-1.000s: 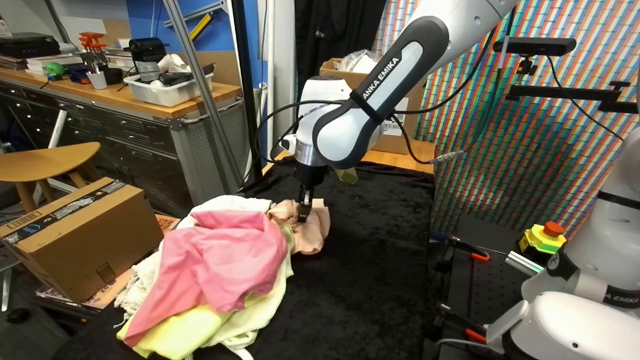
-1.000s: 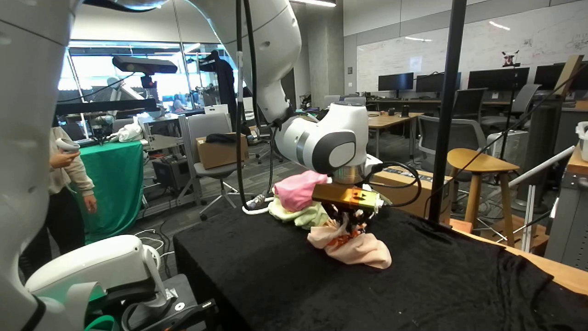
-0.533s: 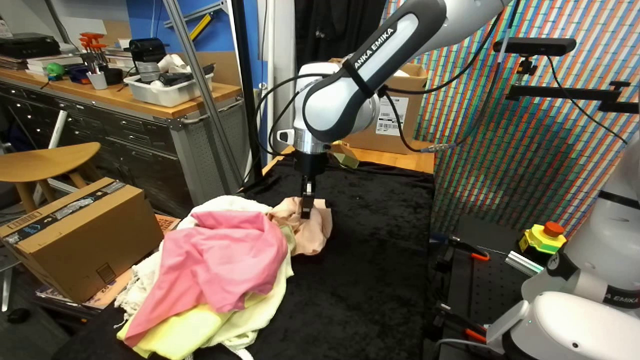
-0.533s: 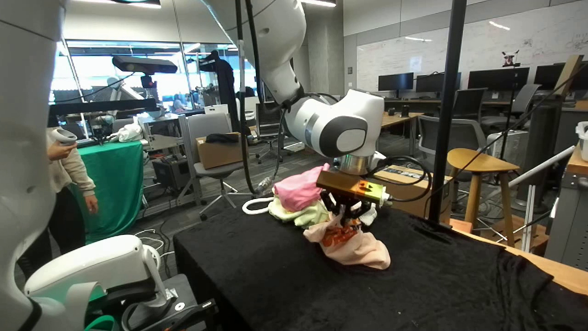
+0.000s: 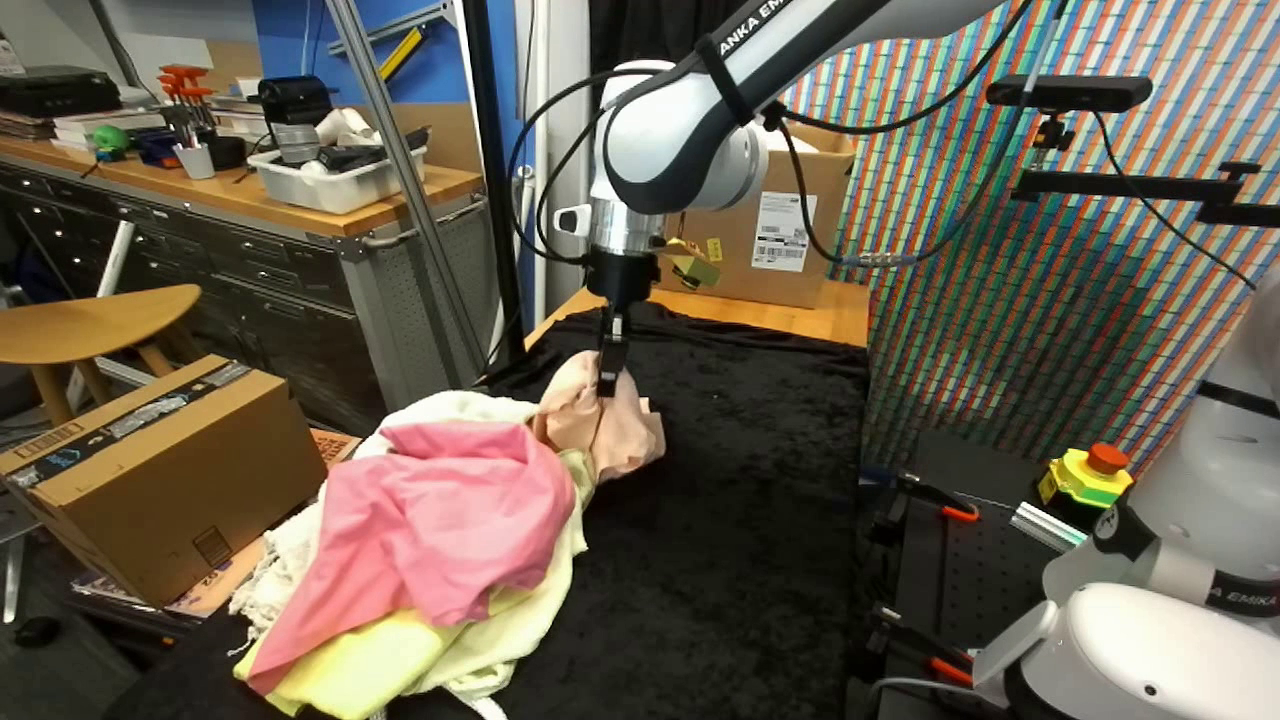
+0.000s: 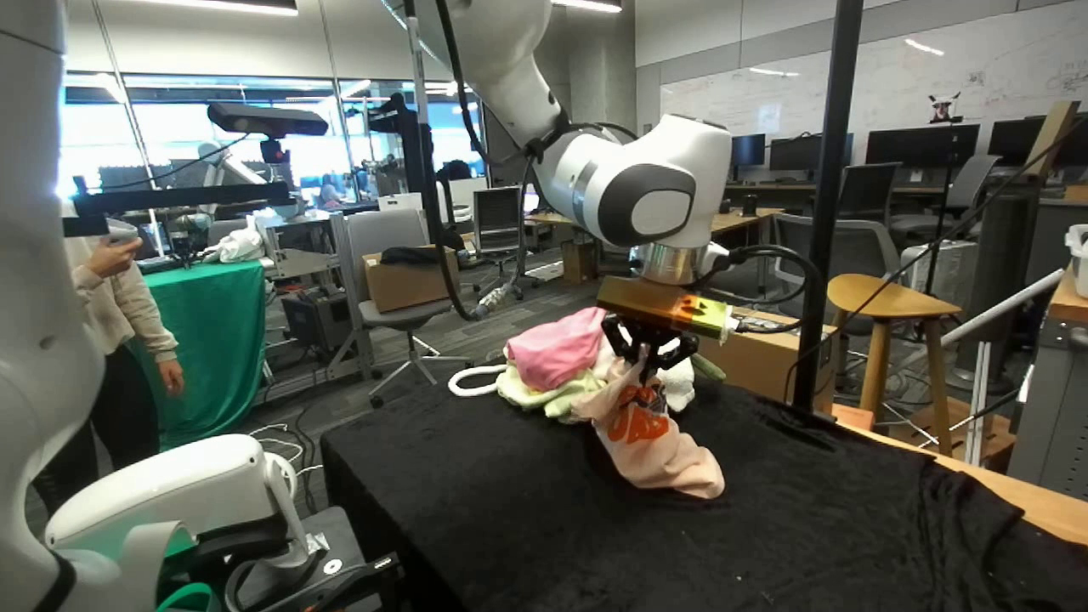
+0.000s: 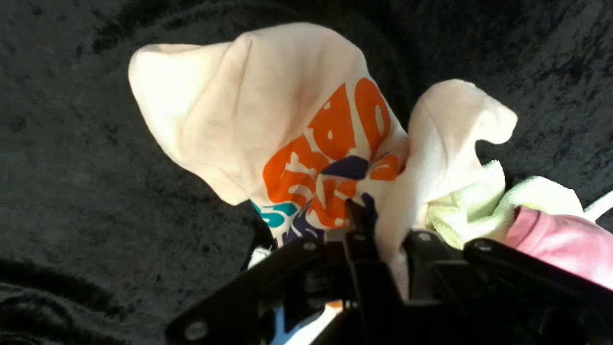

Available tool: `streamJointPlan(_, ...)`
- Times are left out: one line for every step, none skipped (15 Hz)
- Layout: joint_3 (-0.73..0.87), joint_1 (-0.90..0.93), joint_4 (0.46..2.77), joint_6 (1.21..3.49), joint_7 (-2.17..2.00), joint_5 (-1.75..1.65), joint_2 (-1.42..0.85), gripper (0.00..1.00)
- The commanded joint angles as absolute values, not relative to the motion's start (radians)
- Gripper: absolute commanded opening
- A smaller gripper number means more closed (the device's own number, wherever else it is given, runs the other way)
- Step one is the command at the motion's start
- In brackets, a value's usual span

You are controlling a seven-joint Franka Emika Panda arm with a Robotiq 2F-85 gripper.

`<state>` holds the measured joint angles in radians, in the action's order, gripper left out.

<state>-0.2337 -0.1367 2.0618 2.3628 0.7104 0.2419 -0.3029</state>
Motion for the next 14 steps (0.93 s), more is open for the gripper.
streamJointPlan(-0.220,-0.119,2.078,2.388,0.754,0.308,-0.229,0.02)
streamJointPlan(-0.219,-0.116,2.080,2.391,0.761,0.322,-0.211,0.02)
streamJointPlan(-0.216,-0.111,2.082,2.401,0.764,0.330,-0.192,0.03)
streamJointPlan(-0.214,-0.108,2.083,2.409,0.771,0.341,-0.175,0.02)
streamJointPlan(-0.211,-0.105,2.085,2.419,0.777,0.350,-0.158,0.02)
streamJointPlan(-0.207,-0.101,2.084,2.423,0.779,0.360,-0.141,0.02)
streamJointPlan(-0.203,-0.097,2.083,2.429,0.782,0.372,-0.125,0.02)
streamJointPlan(-0.199,-0.092,2.081,2.427,0.790,0.382,-0.109,0.02)
streamJointPlan(-0.192,-0.085,2.081,2.432,0.791,0.387,-0.095,0.02)
streamJointPlan(-0.186,-0.079,2.078,2.430,0.790,0.390,-0.080,0.02)
streamJointPlan(-0.179,-0.070,2.078,2.435,0.792,0.391,-0.065,0.02)
streamJointPlan(-0.173,-0.061,2.080,2.443,0.795,0.391,-0.053,0.02)
streamJointPlan(-0.167,-0.052,2.078,2.443,0.794,0.391,-0.039,0.02)
streamJointPlan(-0.161,-0.043,2.080,2.450,0.793,0.389,-0.026,0.02)
